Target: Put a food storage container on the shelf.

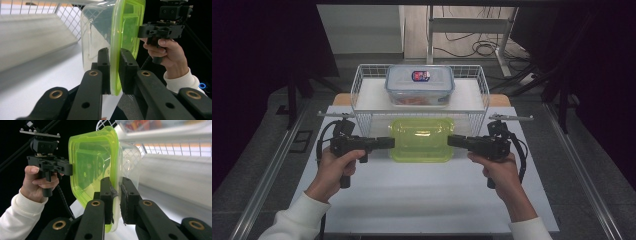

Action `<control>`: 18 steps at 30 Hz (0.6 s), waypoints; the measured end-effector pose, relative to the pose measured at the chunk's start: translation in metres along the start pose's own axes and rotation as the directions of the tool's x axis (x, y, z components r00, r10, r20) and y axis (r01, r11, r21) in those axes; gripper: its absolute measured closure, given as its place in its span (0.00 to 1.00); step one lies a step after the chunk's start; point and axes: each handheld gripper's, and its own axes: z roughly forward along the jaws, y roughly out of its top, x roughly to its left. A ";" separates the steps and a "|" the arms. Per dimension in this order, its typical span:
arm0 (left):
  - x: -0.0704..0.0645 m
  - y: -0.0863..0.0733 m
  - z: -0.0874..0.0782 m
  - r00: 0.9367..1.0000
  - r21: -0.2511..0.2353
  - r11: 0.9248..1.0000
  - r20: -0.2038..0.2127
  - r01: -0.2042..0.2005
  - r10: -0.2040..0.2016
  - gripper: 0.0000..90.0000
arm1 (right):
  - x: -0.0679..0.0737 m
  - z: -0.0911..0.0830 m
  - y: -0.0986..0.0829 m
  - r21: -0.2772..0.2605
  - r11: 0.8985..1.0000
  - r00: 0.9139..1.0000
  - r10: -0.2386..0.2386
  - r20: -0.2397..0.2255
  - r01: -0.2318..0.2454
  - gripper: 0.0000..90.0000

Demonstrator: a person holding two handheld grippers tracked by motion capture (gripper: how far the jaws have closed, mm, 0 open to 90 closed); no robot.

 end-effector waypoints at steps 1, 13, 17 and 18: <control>-0.001 0.004 0.000 1.000 0.000 1.000 -0.001 -0.006 0.006 0.90 | 0.001 0.000 0.003 -0.004 1.000 1.000 0.000 0.001 0.000 0.90; 0.004 0.051 -0.005 0.999 -0.028 0.999 0.008 -0.035 0.035 0.90 | 0.000 0.002 0.051 -0.035 0.999 0.999 -0.041 0.007 0.041 0.90; 0.010 0.066 -0.005 0.999 -0.035 0.999 0.013 -0.035 0.036 0.90 | -0.003 0.005 0.067 -0.041 0.998 0.999 -0.049 0.010 0.049 0.90; 0.011 0.070 -0.005 1.000 -0.036 0.999 0.008 -0.030 0.030 0.90 | -0.004 0.006 0.071 -0.042 0.998 0.999 -0.049 0.012 0.049 0.90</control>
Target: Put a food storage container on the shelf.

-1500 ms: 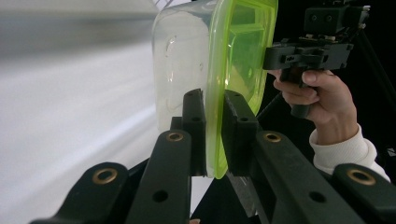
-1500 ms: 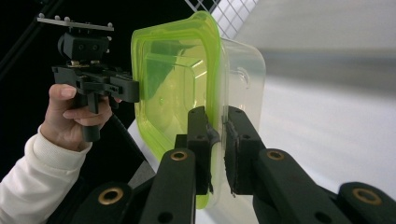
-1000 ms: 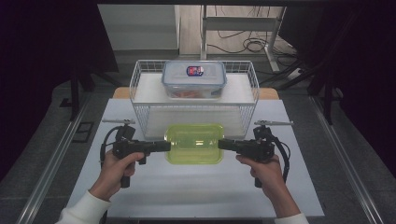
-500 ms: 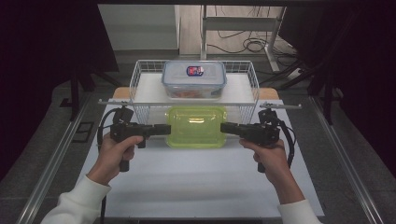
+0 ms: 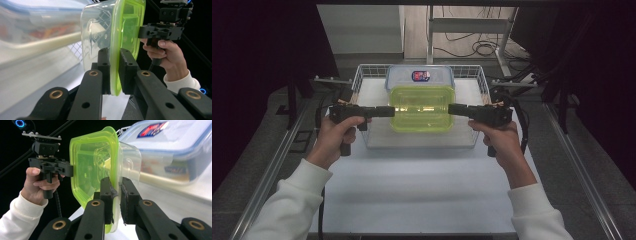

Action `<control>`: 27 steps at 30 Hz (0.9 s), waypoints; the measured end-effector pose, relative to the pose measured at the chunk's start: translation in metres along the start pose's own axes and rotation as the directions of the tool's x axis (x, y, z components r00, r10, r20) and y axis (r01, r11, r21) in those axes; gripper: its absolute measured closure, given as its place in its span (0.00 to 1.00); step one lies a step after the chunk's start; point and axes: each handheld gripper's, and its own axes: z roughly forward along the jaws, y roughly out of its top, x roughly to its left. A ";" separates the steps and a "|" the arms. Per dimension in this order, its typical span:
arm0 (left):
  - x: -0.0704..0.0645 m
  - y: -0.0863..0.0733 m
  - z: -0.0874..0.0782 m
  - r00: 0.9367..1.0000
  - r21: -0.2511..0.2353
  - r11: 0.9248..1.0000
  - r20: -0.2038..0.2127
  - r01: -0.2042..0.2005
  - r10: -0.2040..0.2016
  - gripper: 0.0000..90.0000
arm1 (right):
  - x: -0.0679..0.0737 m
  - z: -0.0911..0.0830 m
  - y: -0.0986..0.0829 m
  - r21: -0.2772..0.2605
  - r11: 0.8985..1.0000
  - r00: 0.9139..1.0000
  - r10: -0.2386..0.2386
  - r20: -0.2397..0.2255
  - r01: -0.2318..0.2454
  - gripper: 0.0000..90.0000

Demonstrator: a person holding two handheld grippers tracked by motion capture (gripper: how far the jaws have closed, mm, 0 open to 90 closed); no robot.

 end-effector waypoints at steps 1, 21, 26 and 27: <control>0.002 0.003 0.000 1.000 -0.002 1.000 -0.002 0.006 -0.006 0.90 | 0.000 0.001 0.004 0.002 1.000 1.000 -0.001 0.002 0.001 0.90; 0.028 0.074 0.003 0.999 0.006 0.999 0.032 0.035 -0.035 0.90 | -0.032 0.022 0.070 0.017 0.996 0.996 0.083 -0.025 -0.082 0.90; 0.040 0.089 0.008 0.998 -0.004 0.999 0.045 0.052 -0.052 0.92 | -0.051 0.032 0.086 0.011 0.991 0.991 0.135 -0.027 -0.135 0.90; 0.044 0.090 0.010 0.997 -0.002 0.998 0.042 0.059 -0.059 0.92 | -0.055 0.034 0.087 0.012 0.990 0.989 0.144 -0.026 -0.144 0.90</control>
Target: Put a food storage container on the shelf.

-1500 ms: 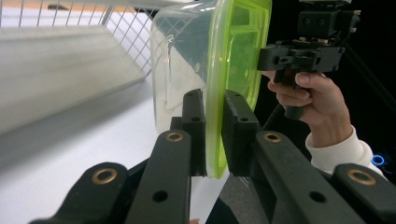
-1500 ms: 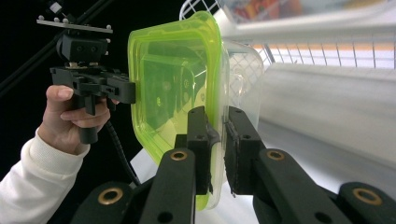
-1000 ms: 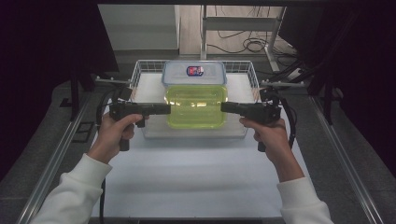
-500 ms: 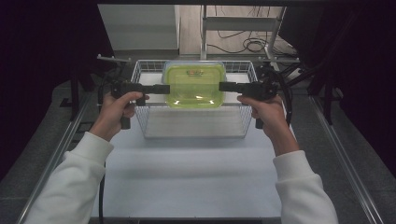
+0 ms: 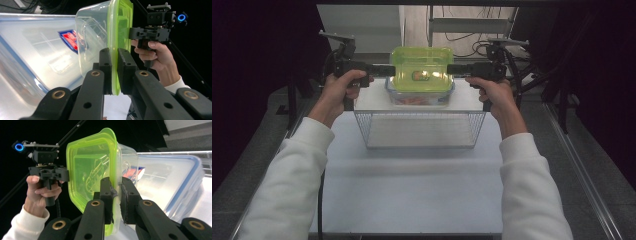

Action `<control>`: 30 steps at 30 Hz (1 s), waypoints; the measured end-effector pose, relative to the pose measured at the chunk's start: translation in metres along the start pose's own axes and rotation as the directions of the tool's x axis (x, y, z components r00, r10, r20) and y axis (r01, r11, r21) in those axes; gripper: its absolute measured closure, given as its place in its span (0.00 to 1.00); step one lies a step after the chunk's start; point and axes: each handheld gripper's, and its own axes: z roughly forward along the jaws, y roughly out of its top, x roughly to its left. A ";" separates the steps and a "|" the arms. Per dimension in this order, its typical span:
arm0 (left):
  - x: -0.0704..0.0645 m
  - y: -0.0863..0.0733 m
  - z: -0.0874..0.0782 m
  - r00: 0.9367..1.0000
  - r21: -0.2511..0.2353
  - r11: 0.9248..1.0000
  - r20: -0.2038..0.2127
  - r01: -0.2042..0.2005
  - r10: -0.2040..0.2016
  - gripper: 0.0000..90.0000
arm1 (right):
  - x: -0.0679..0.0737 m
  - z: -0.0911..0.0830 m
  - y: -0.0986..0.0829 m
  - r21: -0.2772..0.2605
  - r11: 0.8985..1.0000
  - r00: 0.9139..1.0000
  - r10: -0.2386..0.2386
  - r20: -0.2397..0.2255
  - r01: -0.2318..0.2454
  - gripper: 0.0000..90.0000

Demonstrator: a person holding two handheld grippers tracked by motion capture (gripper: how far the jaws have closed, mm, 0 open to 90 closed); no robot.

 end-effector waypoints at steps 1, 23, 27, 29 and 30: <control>0.004 0.001 0.002 1.000 0.001 1.000 -0.005 0.015 -0.015 0.92 | -0.004 0.003 0.002 0.004 1.000 1.000 0.011 0.002 -0.011 0.90; 0.055 0.016 0.014 0.950 -0.035 0.953 0.097 0.300 -0.295 0.85 | -0.040 0.029 0.016 -0.040 0.982 0.983 0.182 -0.027 -0.183 0.81; 0.057 0.015 0.014 0.948 -0.042 0.951 0.104 0.305 -0.300 0.85 | -0.042 0.031 0.016 -0.049 0.979 0.980 0.195 -0.035 -0.197 0.80; 0.057 0.015 0.015 0.950 -0.047 0.952 0.100 0.301 -0.295 0.84 | -0.042 0.031 0.016 -0.049 0.979 0.980 0.198 -0.033 -0.199 0.79; 0.057 0.015 0.016 0.952 -0.049 0.954 0.095 0.297 -0.292 0.83 | -0.041 0.031 0.016 -0.051 0.980 0.981 0.193 -0.026 -0.194 0.78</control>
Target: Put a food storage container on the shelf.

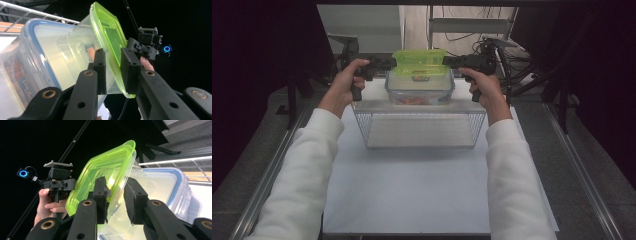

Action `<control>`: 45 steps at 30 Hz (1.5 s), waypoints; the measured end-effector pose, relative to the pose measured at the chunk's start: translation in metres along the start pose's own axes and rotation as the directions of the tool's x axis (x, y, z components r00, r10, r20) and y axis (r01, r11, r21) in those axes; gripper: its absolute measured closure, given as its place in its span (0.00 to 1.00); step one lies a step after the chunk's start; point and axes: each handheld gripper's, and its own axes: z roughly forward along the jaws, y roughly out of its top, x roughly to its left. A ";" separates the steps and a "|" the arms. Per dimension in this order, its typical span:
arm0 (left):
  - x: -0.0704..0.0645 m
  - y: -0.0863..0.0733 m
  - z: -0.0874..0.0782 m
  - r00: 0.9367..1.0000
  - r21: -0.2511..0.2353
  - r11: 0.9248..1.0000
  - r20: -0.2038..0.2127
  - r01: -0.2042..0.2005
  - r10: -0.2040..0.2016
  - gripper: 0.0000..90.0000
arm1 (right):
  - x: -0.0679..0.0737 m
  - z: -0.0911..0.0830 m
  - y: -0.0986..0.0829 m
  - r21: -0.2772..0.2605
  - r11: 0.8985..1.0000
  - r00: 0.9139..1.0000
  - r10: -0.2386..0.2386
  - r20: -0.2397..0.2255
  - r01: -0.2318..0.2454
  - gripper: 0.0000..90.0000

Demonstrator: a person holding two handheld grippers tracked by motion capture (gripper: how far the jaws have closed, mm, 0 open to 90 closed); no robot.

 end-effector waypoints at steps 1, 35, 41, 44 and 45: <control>0.000 0.000 0.000 1.000 -0.002 1.000 -0.004 -0.008 0.008 0.81 | 0.001 0.001 0.000 0.003 1.000 1.000 -0.004 0.008 0.004 0.76; -0.059 -0.095 -0.041 0.953 -0.049 0.956 -0.115 -0.288 0.281 0.26 | 0.056 -0.088 -0.067 -0.044 0.966 0.967 -0.256 0.017 0.257 0.40; -0.053 -0.140 -0.050 0.933 -0.023 0.940 -0.130 -0.340 0.335 0.26 | 0.054 -0.097 -0.099 -0.034 0.957 0.957 -0.289 -0.022 0.288 0.40; -0.049 -0.163 -0.053 0.923 -0.006 0.931 -0.133 -0.364 0.360 0.26 | 0.052 -0.102 -0.119 -0.031 0.951 0.950 -0.309 -0.036 0.308 0.40; -0.046 -0.171 -0.054 0.921 -0.003 0.929 -0.130 -0.371 0.368 0.25 | 0.050 -0.103 -0.126 -0.029 0.949 0.948 -0.315 -0.037 0.314 0.40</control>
